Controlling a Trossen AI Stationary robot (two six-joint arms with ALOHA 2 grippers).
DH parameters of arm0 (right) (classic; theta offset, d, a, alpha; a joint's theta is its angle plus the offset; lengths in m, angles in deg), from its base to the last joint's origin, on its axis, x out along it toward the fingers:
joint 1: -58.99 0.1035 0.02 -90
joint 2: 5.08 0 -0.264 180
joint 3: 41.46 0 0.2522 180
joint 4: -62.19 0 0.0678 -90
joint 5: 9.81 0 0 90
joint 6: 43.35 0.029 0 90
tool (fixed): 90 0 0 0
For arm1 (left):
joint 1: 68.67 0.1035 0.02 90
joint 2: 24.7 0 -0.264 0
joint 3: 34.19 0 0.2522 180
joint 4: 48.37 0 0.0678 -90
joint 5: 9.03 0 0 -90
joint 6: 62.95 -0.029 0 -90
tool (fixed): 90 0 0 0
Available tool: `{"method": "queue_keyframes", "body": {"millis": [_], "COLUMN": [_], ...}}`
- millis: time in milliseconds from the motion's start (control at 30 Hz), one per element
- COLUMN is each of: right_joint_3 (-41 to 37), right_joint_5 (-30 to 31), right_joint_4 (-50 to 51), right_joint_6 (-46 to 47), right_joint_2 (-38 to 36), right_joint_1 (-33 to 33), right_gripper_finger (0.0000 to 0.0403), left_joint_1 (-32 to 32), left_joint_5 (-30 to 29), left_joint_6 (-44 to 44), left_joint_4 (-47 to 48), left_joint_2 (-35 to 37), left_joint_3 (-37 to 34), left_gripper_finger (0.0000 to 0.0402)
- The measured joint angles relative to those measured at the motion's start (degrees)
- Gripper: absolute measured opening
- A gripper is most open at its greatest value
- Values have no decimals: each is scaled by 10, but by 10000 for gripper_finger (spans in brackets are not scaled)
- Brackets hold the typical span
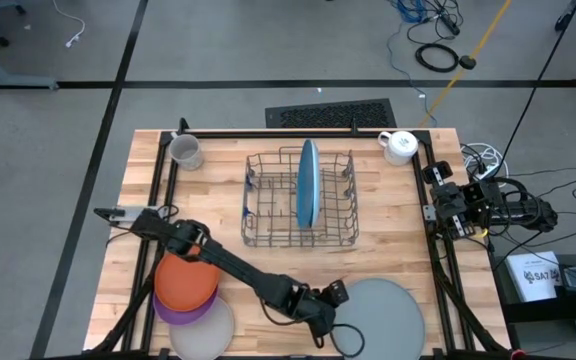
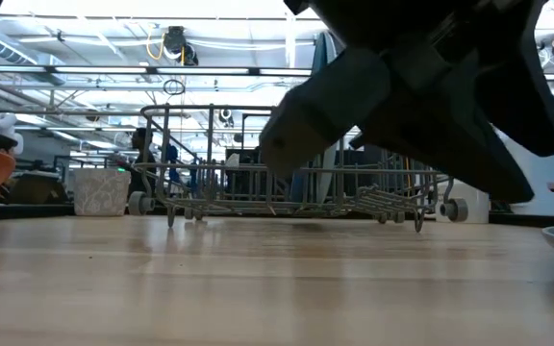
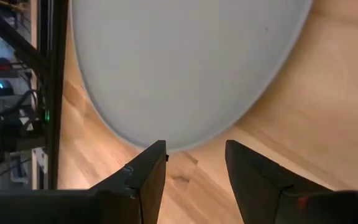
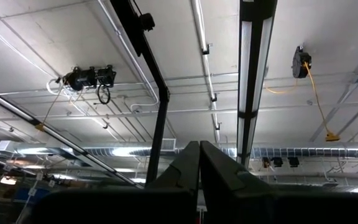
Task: Sort dishes
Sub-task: Put the gray plate in the dish rack
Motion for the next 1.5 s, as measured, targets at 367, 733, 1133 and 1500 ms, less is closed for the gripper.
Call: {"method": "queue_keyframes", "body": {"millis": [367,733,1133,1500], "right_joint_3": [0,0,0,0], "right_joint_5": [1,16,27,28], "right_joint_4": [2,13,17,24], "right_joint_6": [-2,-7,-11,-13], "right_joint_2": [0,0,0,0], "right_joint_1": [0,0,0,0], "right_gripper_finger": [9,9,9,9], "left_joint_1": [12,21,22,24], "left_joint_5": [113,173,188,199], "left_joint_6": [-100,-116,-117,-56], "left_joint_4": [-20,-15,-53,-87], "left_joint_2": [-11,-33,-43,-59], "left_joint_3": [0,0,0,0], "left_gripper_finger": [168,168,127,9]}}
